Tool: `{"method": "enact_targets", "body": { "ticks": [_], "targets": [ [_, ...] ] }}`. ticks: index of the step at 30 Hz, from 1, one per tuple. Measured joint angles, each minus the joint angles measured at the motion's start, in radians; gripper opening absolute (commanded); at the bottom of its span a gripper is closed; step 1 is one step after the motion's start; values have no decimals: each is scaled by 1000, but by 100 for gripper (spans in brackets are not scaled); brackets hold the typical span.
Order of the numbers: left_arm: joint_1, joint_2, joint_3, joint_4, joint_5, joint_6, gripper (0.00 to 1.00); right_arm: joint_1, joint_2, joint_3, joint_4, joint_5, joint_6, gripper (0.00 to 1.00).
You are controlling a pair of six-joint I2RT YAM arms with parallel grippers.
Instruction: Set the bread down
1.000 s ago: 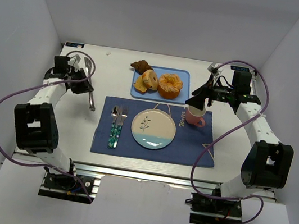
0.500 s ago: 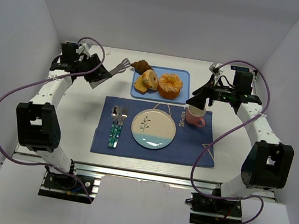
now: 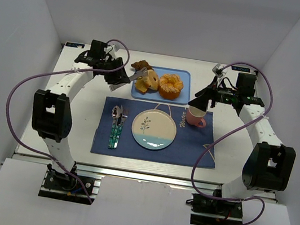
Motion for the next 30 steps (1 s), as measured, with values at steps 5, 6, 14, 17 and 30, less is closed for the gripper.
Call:
{"method": "enact_targets", "body": {
  "ticks": [5,6,14,17,30],
  "targets": [
    [-8,9,29,-21,-35,4,51,-2,0,0,2,-3,0,86],
    [-8,9,33,-24,-38,5,51,-2,0,0,2,-3,0,86],
    [-21,11,50,-31,-37,6,51,-6,-3,-17,5,-6,1,87],
    [-22,11,52,-37,-37,11,51,-6,-3,-17,6,-6,1,87],
    [-23,11,59,-56,-38,23,53,-6,-4,-17,6,-7,1,87]
  ]
}}
